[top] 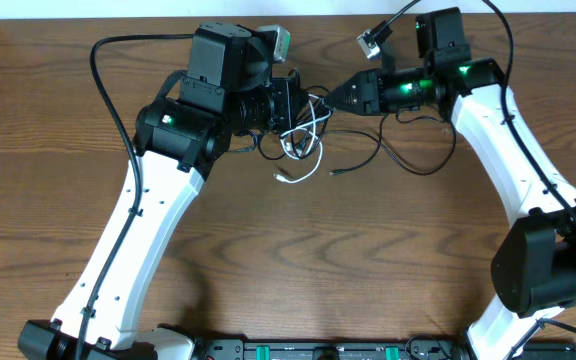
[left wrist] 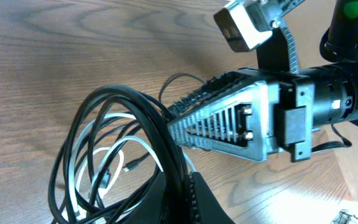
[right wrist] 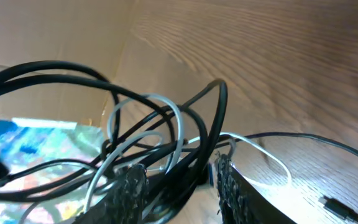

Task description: Untangle cables

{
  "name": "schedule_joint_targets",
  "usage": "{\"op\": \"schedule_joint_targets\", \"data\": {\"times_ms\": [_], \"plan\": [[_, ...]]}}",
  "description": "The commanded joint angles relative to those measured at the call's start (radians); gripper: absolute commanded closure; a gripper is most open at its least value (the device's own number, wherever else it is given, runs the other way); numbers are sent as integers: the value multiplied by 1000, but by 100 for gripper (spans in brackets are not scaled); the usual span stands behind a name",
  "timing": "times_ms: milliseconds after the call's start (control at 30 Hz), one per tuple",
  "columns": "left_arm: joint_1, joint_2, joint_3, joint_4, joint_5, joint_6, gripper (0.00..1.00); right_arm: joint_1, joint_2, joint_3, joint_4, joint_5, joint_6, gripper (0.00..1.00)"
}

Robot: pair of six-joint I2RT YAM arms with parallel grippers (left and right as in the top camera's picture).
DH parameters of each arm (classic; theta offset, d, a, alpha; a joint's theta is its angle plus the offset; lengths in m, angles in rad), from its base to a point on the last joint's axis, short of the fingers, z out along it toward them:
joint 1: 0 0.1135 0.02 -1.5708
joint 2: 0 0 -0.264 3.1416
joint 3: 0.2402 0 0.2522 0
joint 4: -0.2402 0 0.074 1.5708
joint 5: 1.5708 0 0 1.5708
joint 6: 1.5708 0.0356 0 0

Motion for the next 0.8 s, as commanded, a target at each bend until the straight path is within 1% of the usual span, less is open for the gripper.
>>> {"op": "schedule_joint_targets", "data": {"times_ms": [0,133,267,300,400,633,667,767], "plan": [[-3,2,-1,3,3,-4,92,37,-14,2,1,75,42,65],[-3,2,-1,3,22,-4,93,74,-14,2,2,153,82,65],[-3,2,-1,1,22,-4,92,130,-5,2,18,279,149,65],[-7,2,-1,1,22,-4,92,142,3,2,26,285,160,66],[-14,2,-1,1,21,-3,93,172,33,2,35,284,206,76],[-14,2,-1,2,21,-3,93,218,116,2,39,276,256,97],[-14,2,-1,2,21,-3,93,217,121,2,39,276,256,99],[-13,2,-1,9,8,-2,92,203,123,2,38,277,262,99]]}}
